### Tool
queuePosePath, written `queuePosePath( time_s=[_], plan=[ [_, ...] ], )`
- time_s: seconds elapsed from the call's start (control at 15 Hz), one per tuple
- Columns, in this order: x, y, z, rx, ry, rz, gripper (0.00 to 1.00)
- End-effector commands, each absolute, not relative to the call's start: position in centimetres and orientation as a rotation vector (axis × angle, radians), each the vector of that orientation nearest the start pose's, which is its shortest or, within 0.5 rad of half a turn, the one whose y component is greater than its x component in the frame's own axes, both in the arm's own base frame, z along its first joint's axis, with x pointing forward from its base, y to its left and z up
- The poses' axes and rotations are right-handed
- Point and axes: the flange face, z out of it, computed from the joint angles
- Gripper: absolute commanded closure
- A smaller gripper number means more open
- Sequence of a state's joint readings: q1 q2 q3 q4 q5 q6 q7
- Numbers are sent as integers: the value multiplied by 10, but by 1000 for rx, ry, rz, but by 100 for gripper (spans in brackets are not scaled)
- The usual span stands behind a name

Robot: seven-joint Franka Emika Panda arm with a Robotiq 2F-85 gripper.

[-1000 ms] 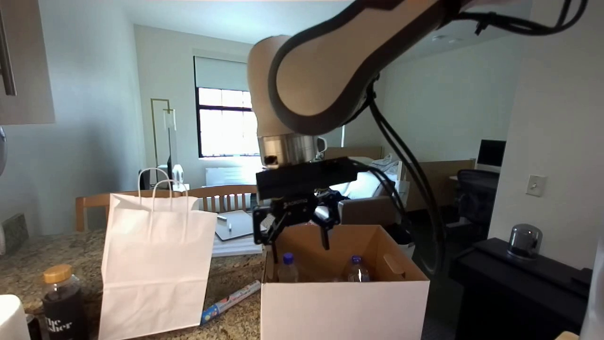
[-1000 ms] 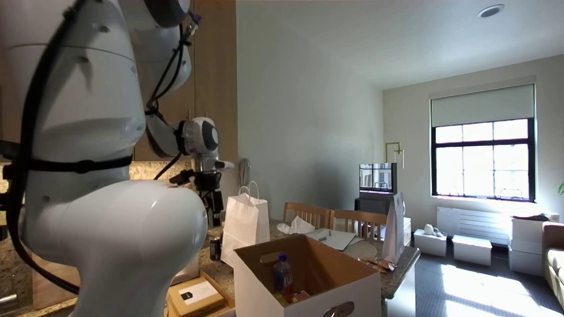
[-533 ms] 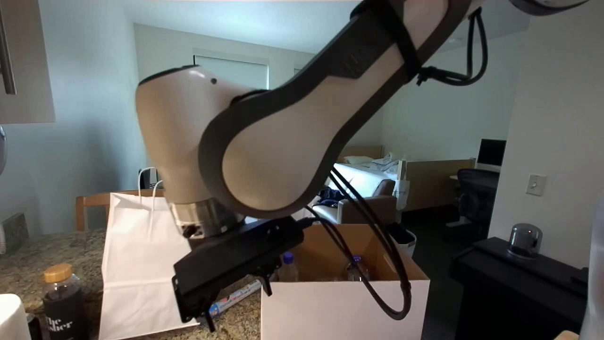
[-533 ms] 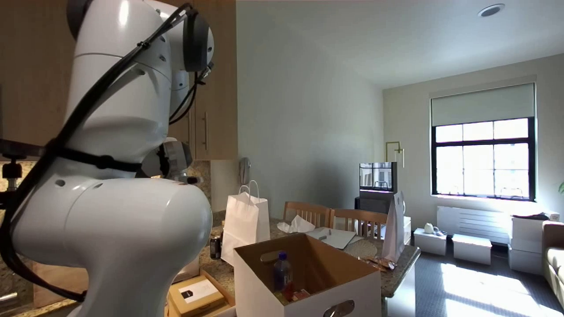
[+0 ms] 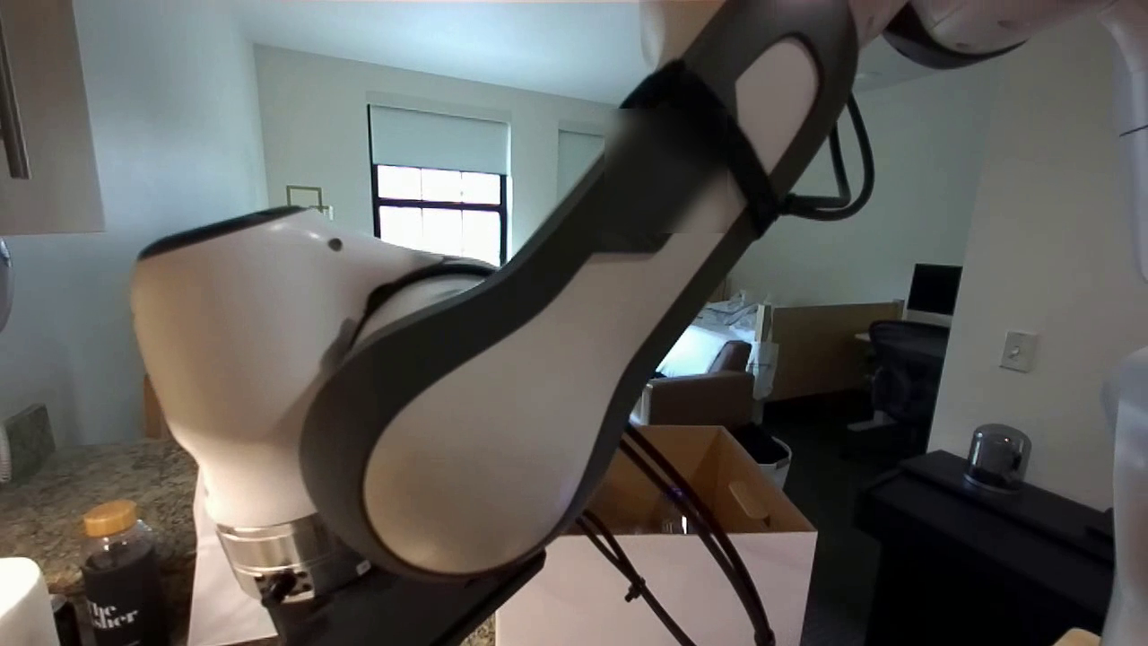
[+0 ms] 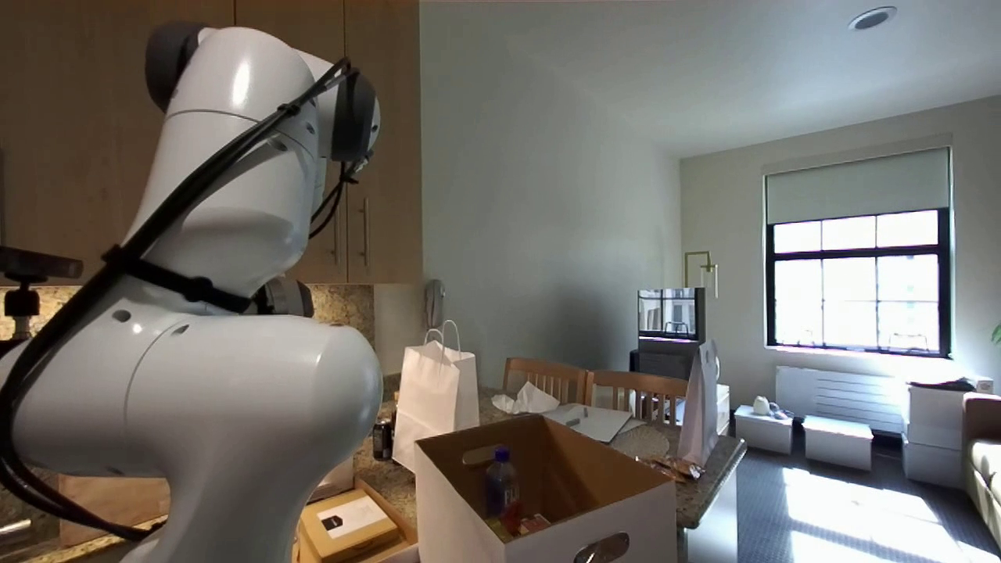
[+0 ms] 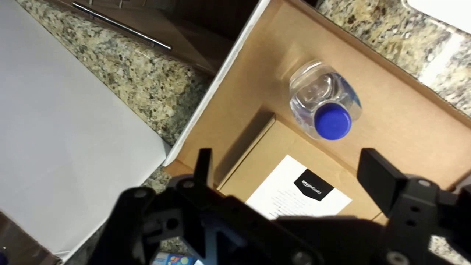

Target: Pick up the bottles from the counter and put them in the box

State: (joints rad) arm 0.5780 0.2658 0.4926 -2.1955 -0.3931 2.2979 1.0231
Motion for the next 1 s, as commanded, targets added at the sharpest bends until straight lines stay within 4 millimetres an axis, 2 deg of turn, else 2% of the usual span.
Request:
queuePosePath(
  time_s=[0.0, 0.13, 0.2, 0.4, 0.67, 0.8, 0.93],
  plan=[
    [282, 488, 259, -3187, -595, -50, 0],
    [299, 489, 241, -3184, -551, 66, 0],
    [304, 491, 228, -3159, -566, 179, 0],
    [314, 499, 197, -3110, -570, 372, 0],
    [313, 512, 163, -3085, -574, 494, 0],
    [308, 516, 154, -3092, -569, 525, 0],
    [301, 517, 155, -3105, -542, 522, 0]
  ],
)
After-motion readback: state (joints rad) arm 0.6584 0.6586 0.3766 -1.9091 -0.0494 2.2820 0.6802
